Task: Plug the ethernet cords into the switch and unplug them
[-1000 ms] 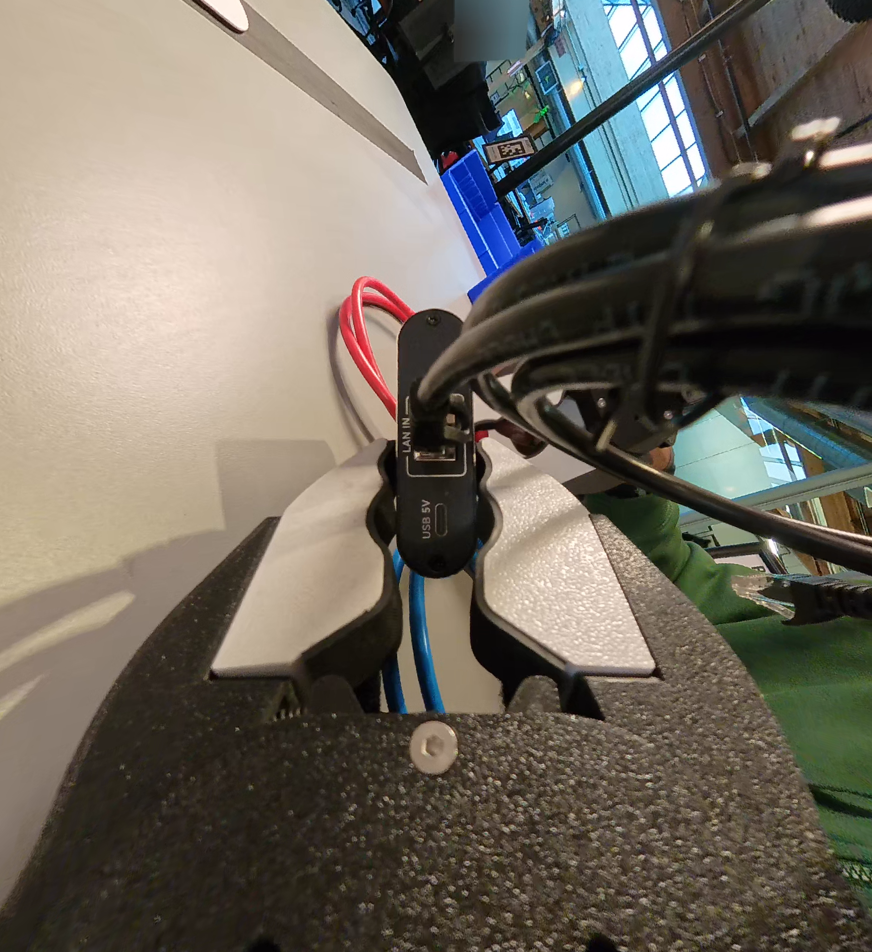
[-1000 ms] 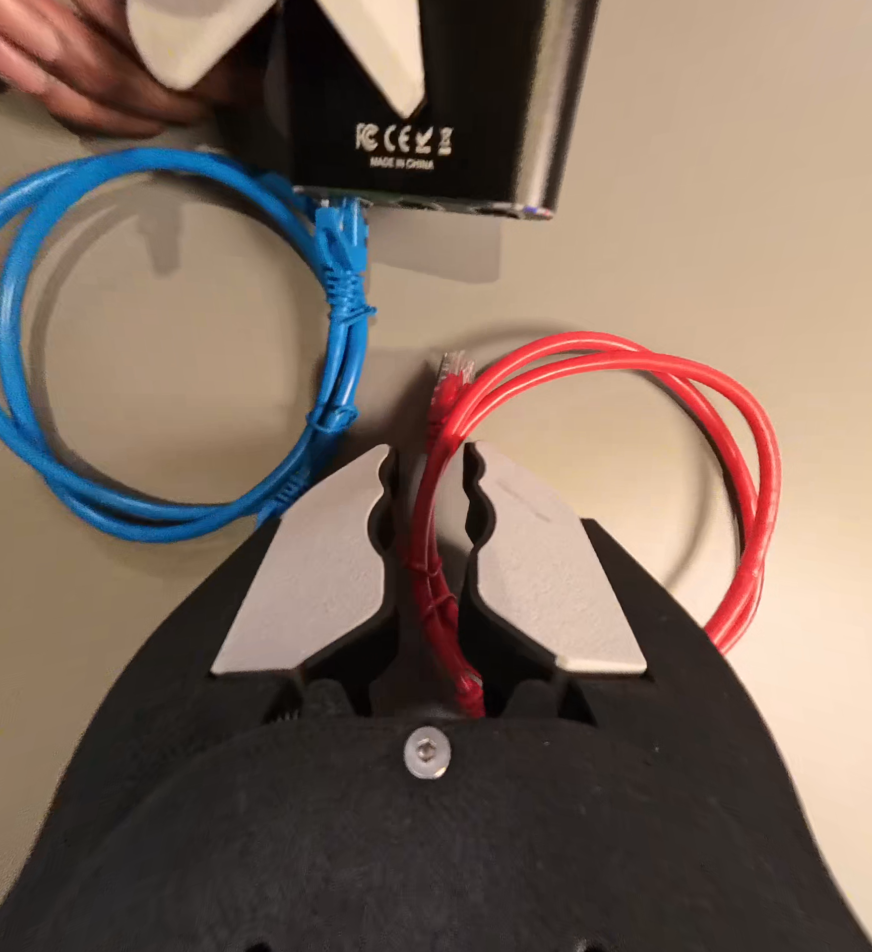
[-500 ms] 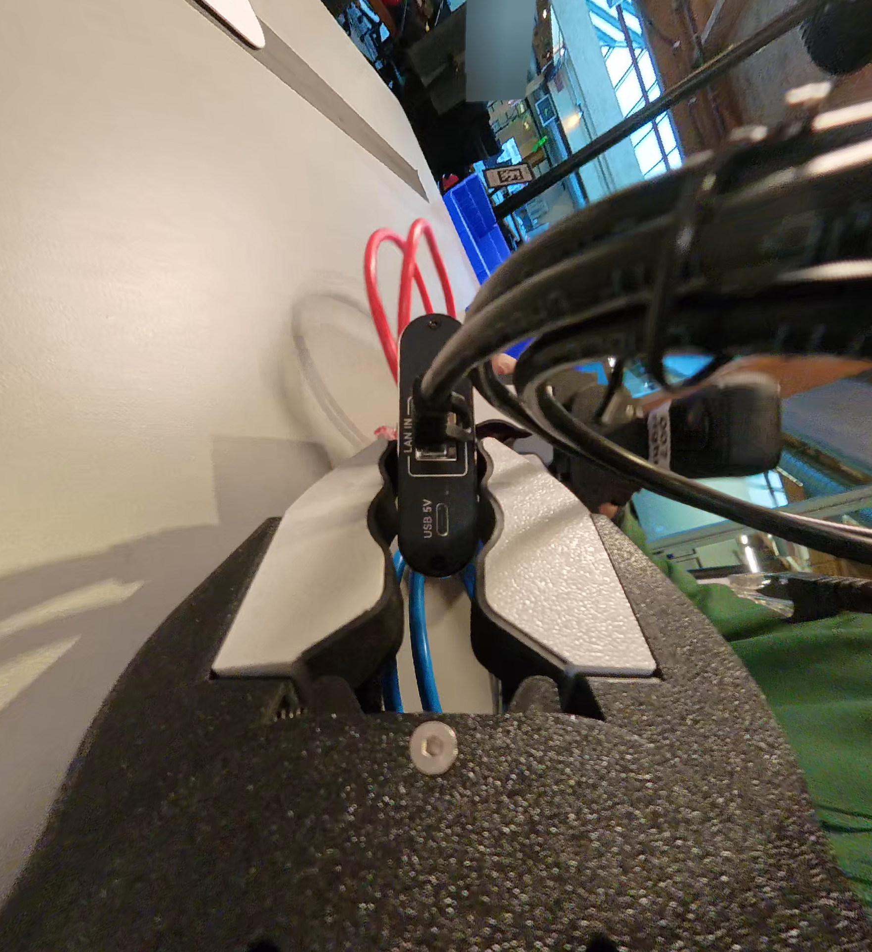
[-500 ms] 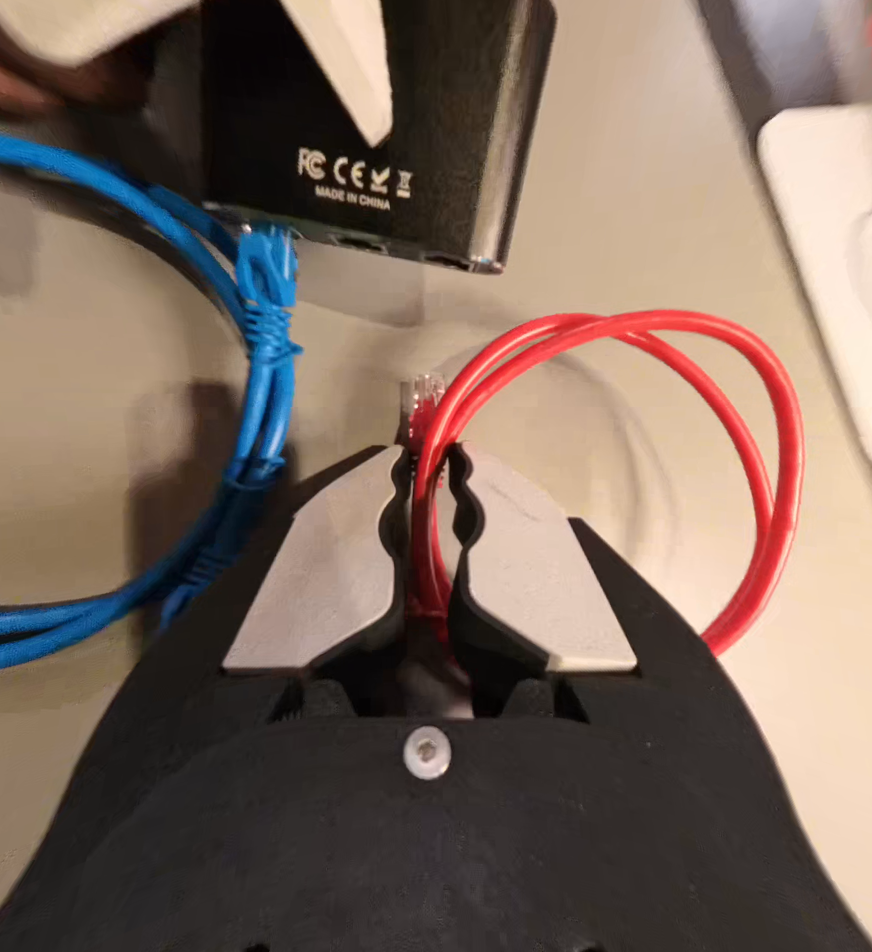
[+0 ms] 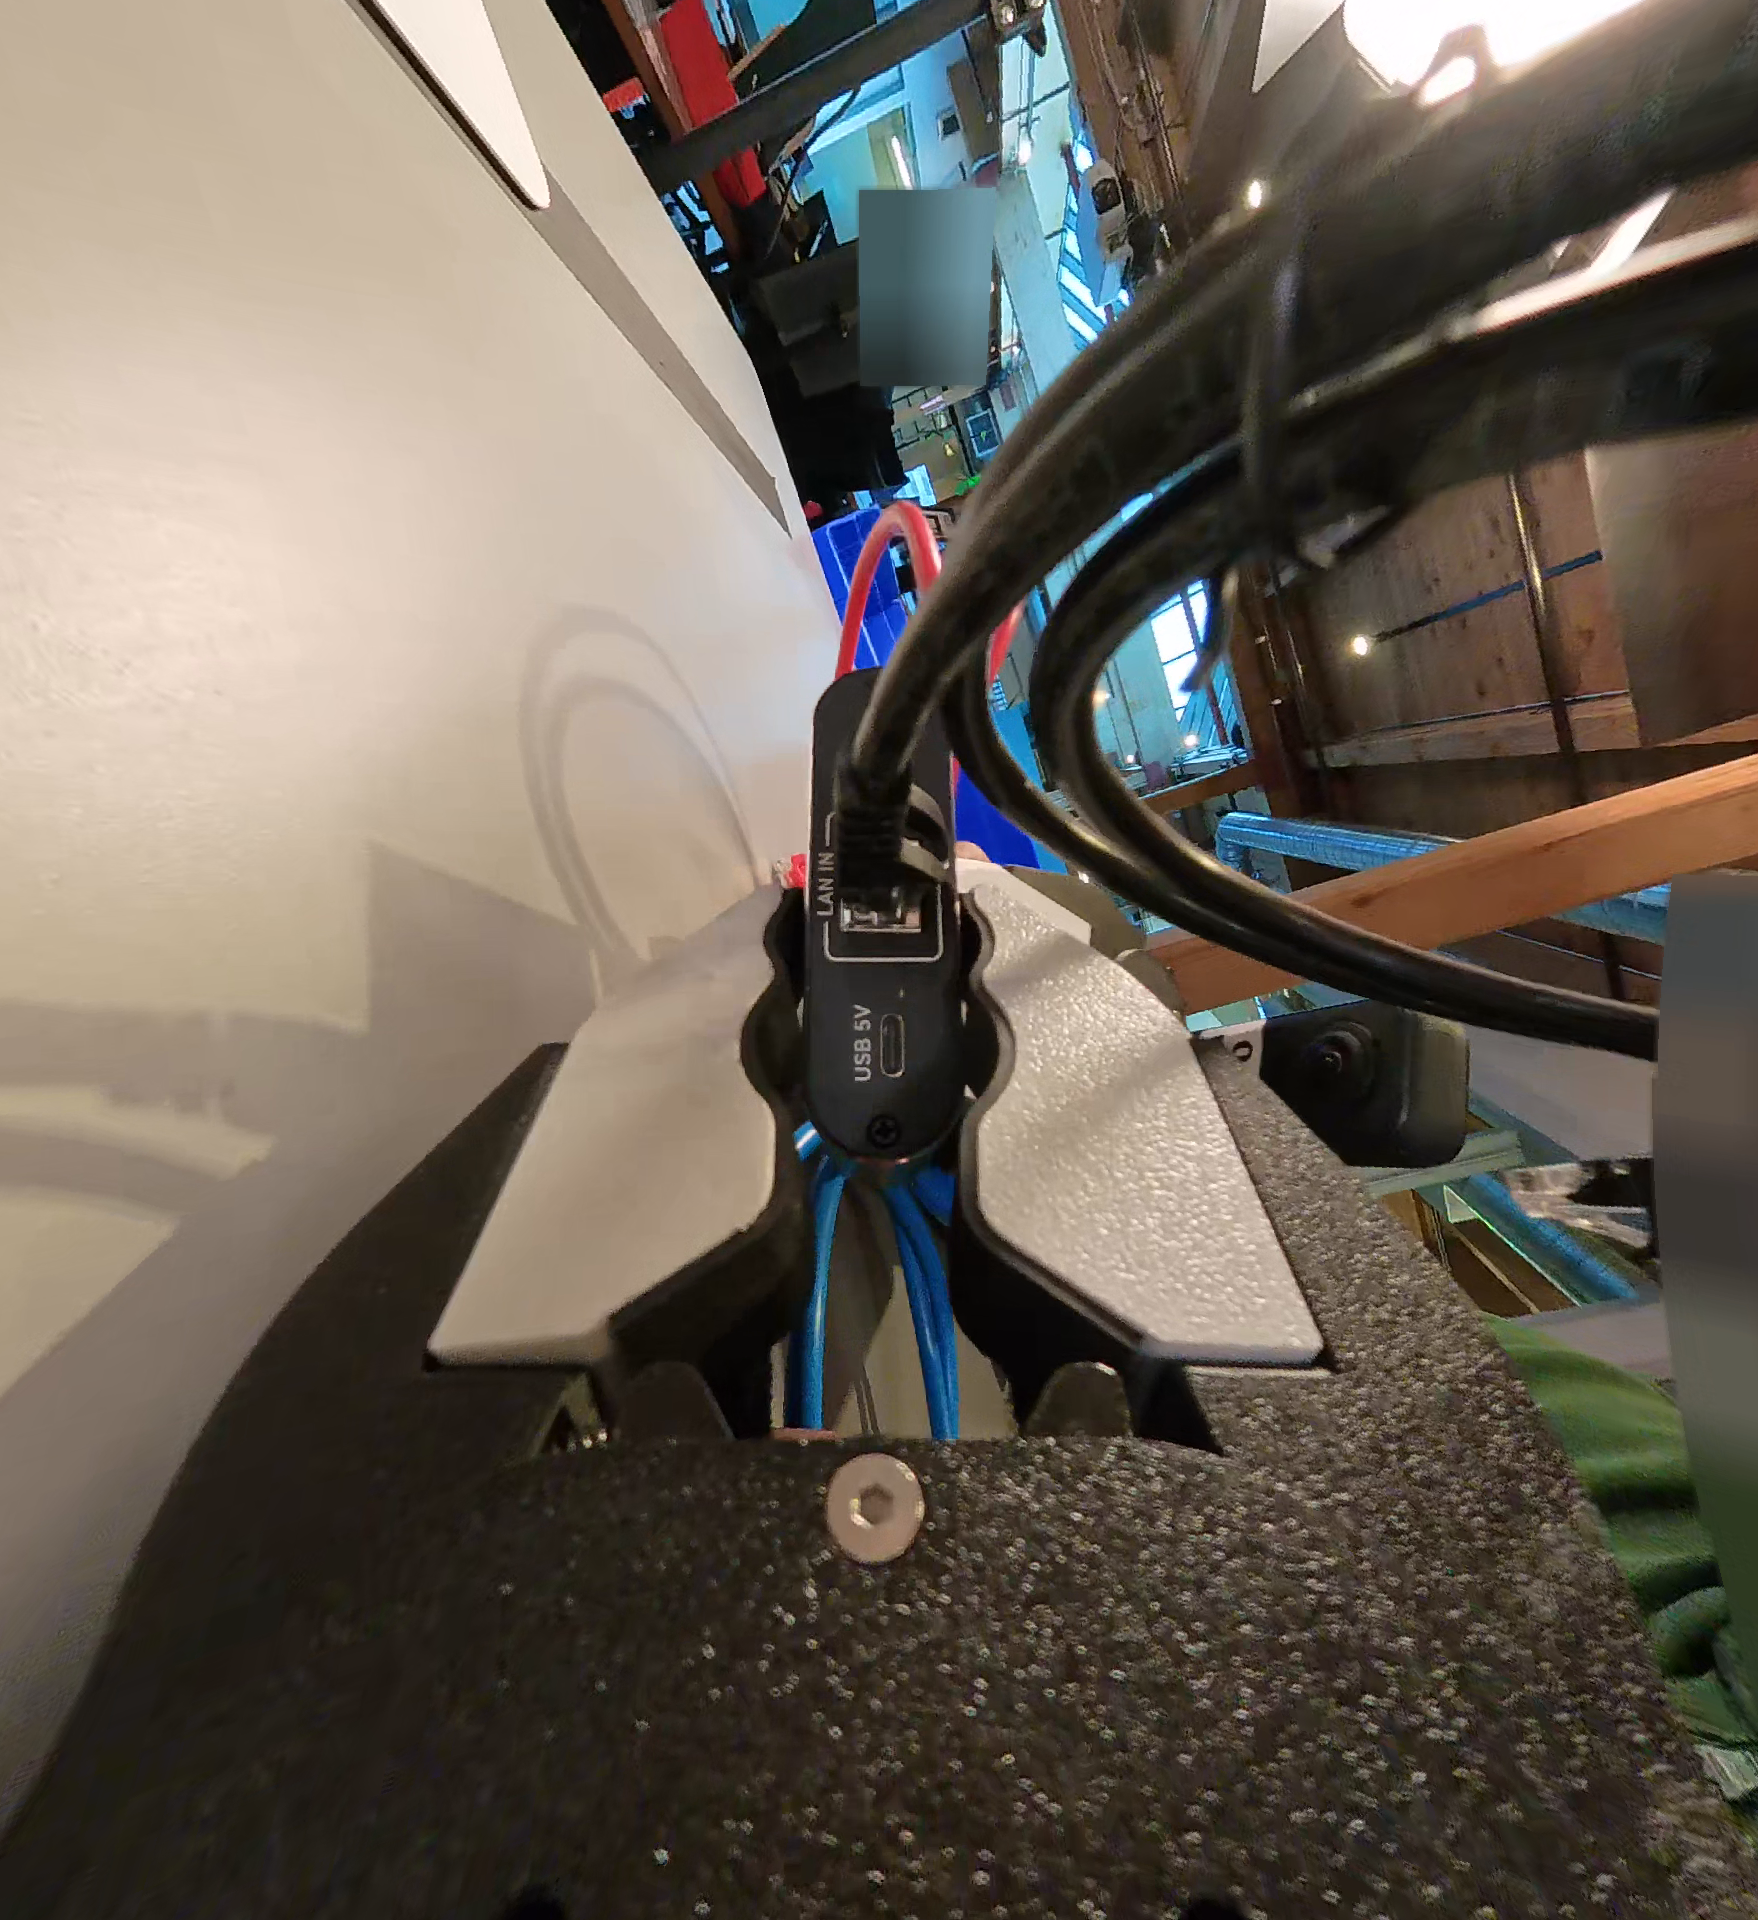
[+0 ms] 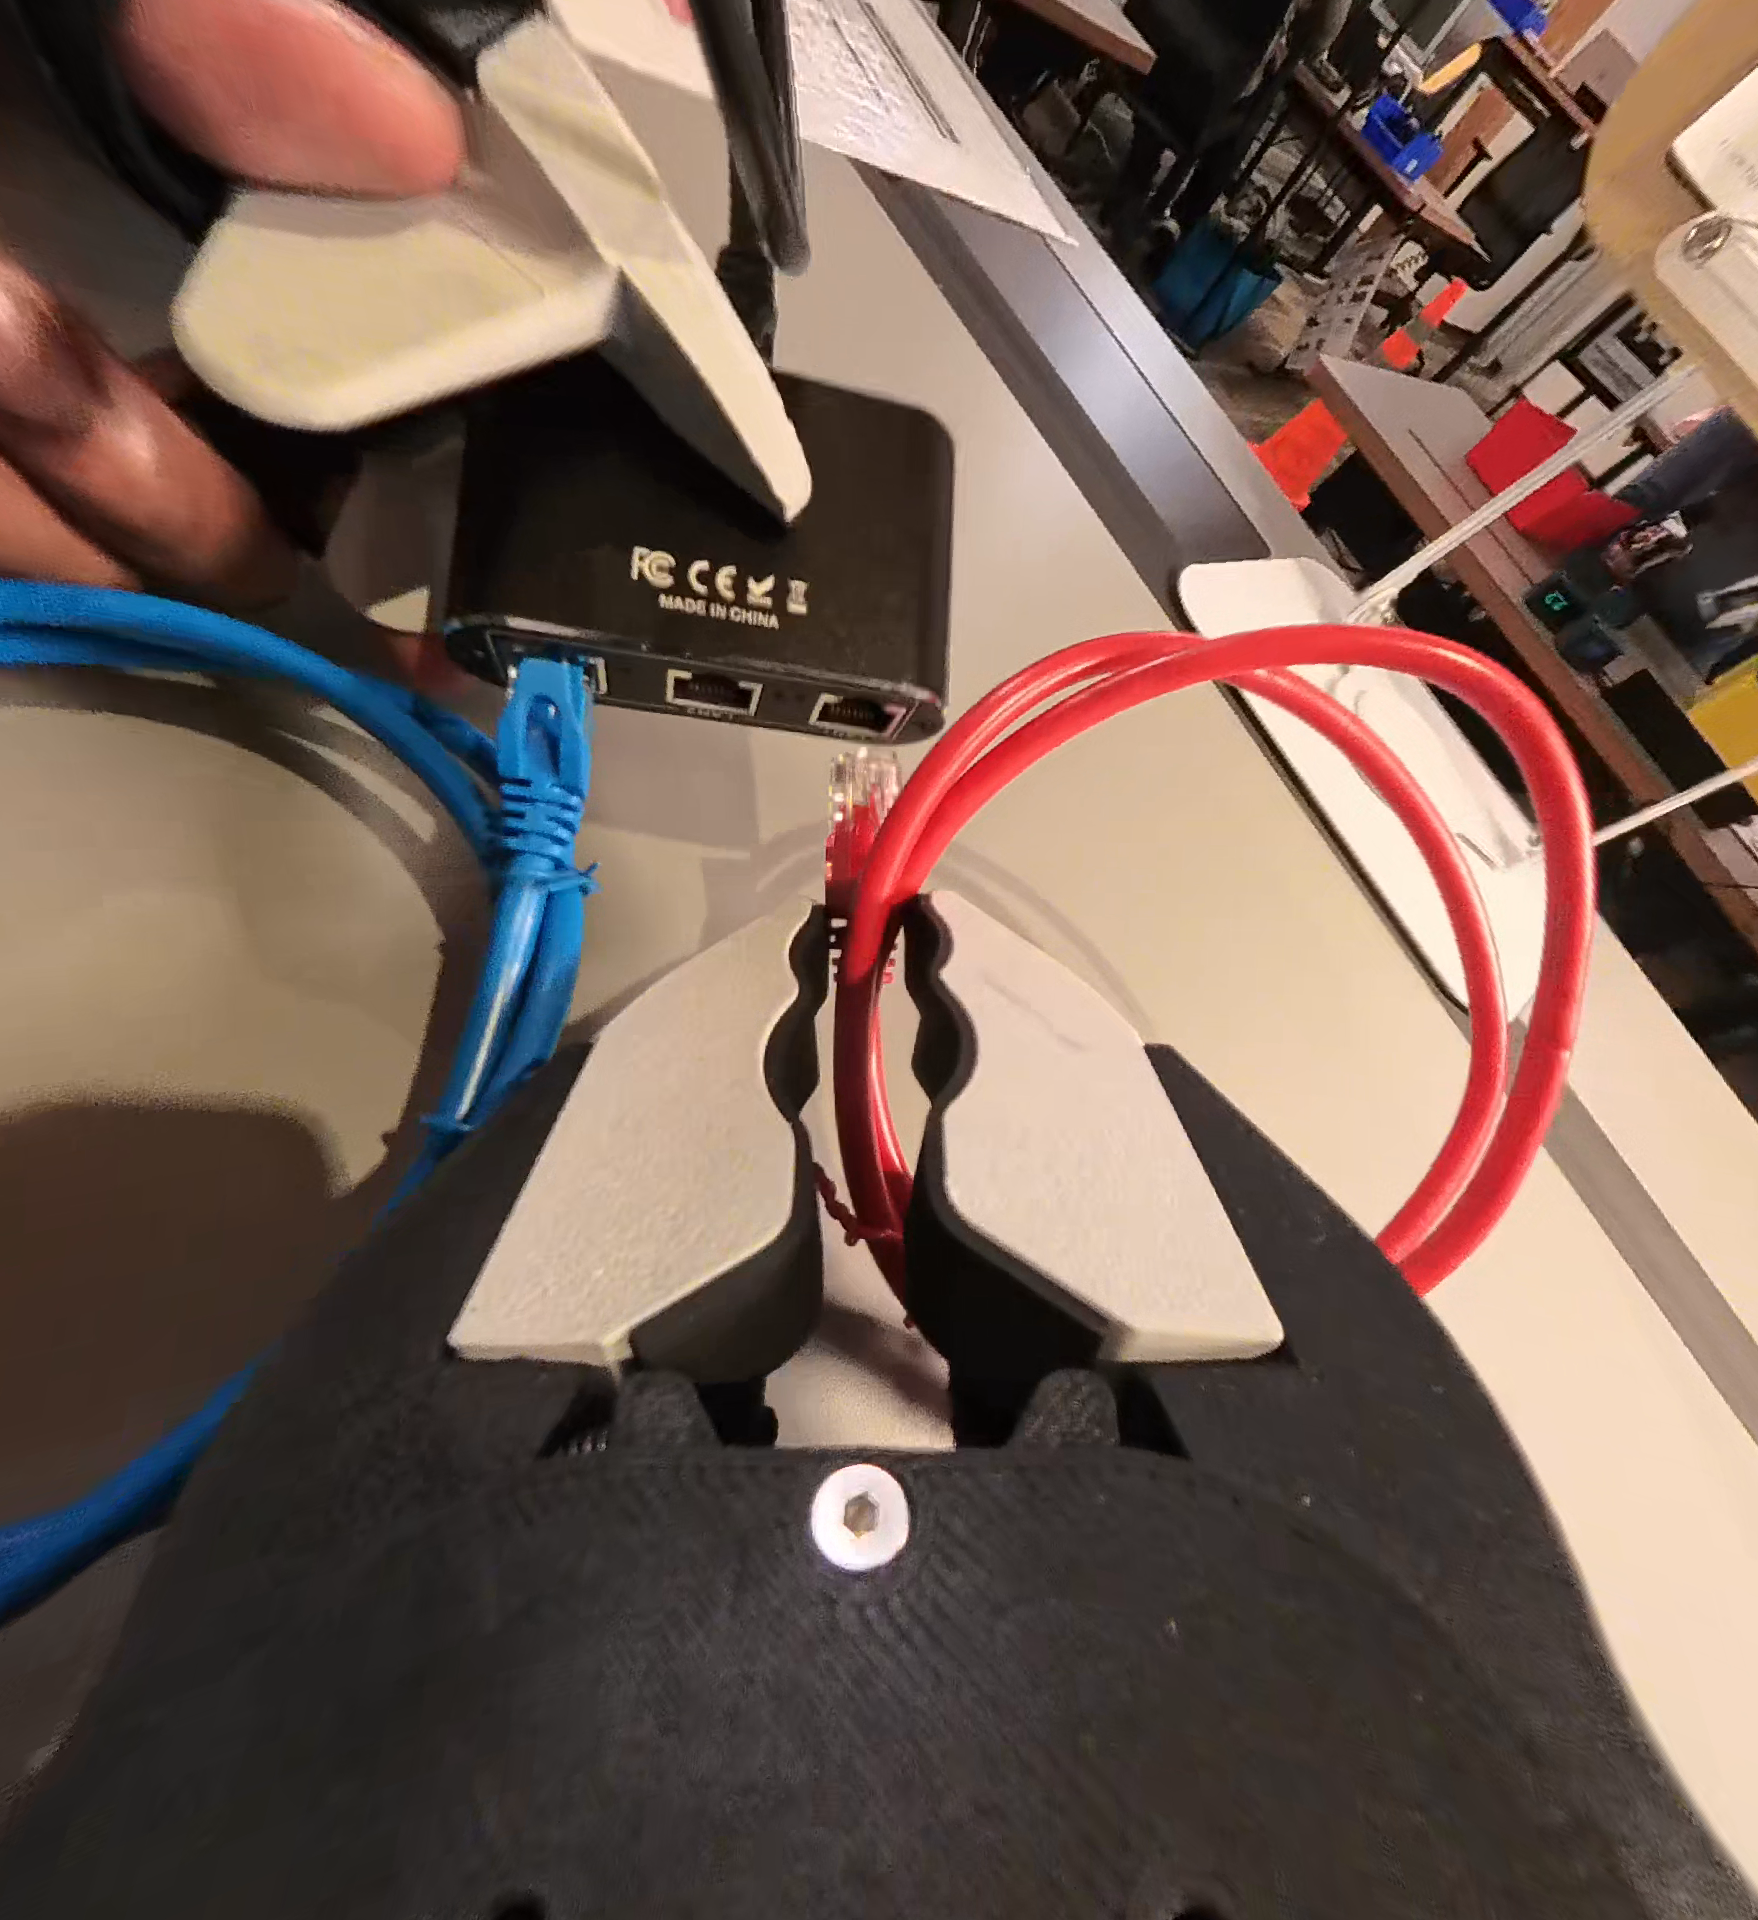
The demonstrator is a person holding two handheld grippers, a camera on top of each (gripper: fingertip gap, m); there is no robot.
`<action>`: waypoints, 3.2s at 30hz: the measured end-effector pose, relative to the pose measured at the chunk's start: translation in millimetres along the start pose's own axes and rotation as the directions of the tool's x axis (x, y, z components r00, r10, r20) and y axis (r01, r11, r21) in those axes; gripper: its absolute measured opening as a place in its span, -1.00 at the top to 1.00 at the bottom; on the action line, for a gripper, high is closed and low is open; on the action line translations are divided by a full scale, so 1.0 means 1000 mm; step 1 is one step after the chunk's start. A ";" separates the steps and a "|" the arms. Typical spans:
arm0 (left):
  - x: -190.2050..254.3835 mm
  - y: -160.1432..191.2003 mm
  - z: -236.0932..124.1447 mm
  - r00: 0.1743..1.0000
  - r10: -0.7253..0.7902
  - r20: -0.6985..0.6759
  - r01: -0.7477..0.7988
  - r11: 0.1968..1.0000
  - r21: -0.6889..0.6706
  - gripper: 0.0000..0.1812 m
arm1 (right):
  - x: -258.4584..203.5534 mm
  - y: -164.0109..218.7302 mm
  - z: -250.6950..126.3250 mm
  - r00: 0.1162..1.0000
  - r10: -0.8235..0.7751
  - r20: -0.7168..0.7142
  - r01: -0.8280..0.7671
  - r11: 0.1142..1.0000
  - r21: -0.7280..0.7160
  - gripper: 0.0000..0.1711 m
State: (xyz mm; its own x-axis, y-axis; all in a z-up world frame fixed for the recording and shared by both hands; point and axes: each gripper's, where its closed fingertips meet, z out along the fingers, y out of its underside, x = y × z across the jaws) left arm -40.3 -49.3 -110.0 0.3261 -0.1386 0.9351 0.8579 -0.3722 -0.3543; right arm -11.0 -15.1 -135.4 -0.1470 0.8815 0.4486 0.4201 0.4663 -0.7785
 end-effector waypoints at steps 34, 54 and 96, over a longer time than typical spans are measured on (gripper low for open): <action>0.005 0.027 0.009 0.989 0.150 0.017 -0.144 0.972 -0.185 0.73 | 0.006 -0.007 -0.011 0.989 -0.135 0.065 0.128 0.986 0.108 0.83; -0.005 0.050 0.017 0.929 0.356 0.099 -0.308 0.894 -0.326 0.68 | 0.011 -0.006 -0.007 0.946 -0.292 -0.140 0.294 0.956 -0.005 0.84; 0.044 0.072 0.013 0.911 0.349 -0.221 -0.410 0.826 -0.387 0.69 | -0.003 -0.041 -0.060 0.770 -0.628 -0.115 0.629 0.716 0.304 0.84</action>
State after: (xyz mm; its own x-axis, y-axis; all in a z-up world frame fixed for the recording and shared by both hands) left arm 40.4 -70.5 -94.1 0.5081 -0.4592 0.7286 0.4209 -0.6057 -0.6753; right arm 26.0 -41.8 -78.2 -0.2739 0.3776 0.8845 -0.0641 0.9105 -0.4085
